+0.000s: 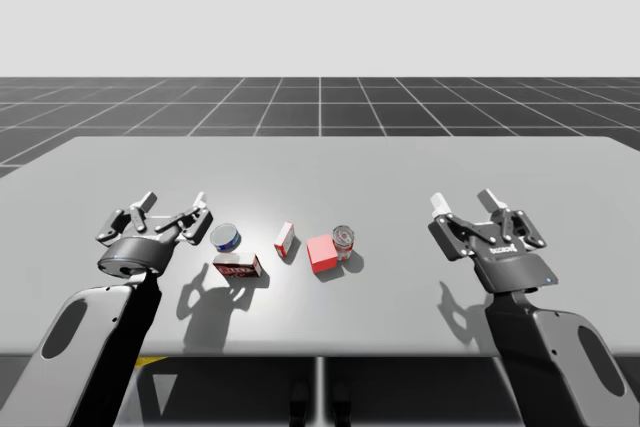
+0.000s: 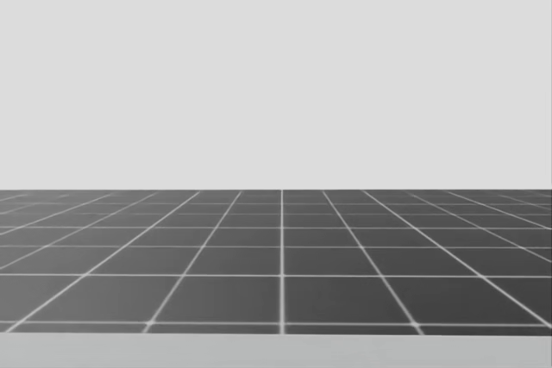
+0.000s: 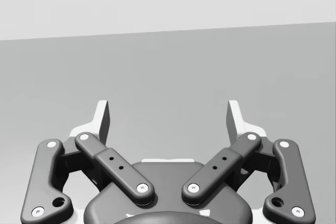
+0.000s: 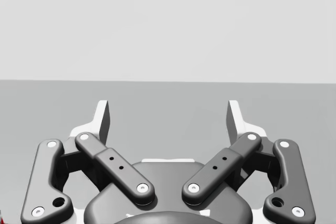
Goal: Find the red cube and pick it up.
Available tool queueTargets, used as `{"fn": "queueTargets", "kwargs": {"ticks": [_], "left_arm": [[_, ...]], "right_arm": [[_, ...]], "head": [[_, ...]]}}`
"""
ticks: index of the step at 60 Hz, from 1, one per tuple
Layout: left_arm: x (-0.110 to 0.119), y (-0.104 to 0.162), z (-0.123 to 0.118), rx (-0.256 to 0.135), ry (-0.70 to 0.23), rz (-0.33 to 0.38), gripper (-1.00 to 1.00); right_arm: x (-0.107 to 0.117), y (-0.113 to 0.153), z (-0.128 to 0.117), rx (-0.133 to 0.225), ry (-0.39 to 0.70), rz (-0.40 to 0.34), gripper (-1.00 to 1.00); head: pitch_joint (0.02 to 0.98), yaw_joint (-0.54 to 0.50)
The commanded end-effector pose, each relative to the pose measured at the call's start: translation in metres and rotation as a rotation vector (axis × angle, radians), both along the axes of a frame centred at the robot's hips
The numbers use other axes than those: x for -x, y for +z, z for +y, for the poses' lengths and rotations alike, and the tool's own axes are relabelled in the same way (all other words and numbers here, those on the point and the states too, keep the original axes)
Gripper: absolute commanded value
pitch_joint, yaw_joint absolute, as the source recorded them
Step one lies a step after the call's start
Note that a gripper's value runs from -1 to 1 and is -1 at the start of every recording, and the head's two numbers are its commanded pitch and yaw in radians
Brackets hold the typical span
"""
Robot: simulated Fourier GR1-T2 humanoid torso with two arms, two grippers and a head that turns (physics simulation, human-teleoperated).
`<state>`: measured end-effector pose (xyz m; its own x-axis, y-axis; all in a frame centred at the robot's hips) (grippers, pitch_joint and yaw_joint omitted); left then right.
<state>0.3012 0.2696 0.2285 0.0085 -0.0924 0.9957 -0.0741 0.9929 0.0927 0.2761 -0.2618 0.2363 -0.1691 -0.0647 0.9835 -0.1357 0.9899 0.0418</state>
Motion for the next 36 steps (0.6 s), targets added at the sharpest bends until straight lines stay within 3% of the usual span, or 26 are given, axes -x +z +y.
{"fn": "queueTargets", "kwargs": {"ticks": [1, 3, 6, 16, 36], "left_arm": [[-0.0002, -0.0001, -0.0003, -0.002, -0.001, 0.0, -1.0], [-0.0003, -0.0002, -0.0006, -0.002, -0.002, 0.001, -1.0], [-0.0002, -0.0003, -0.0008, -0.004, -0.003, 0.001, -1.0], [0.0001, -0.0002, -0.0005, -0.001, 0.002, 0.001, -1.0], [0.0001, 0.0002, 0.0, 0.003, 0.007, -0.004, -1.0]], "right_arm": [[0.0025, 0.0004, 0.0007, -0.026, -0.039, 0.005, -1.0], [0.0038, 0.0015, 0.0001, -0.005, -0.024, 0.003, -1.0], [0.003, 0.0029, -0.0007, -0.036, -0.002, 0.007, -1.0], [-0.0002, 0.0021, -0.0021, -0.041, 0.026, 0.035, -1.0], [-0.0009, 0.0035, -0.0033, -0.057, 0.005, 0.048, -1.0]], "head": [[0.075, 0.01], [0.079, 0.02], [0.085, 0.02], [0.156, 0.02], [0.475, 0.02]]}}
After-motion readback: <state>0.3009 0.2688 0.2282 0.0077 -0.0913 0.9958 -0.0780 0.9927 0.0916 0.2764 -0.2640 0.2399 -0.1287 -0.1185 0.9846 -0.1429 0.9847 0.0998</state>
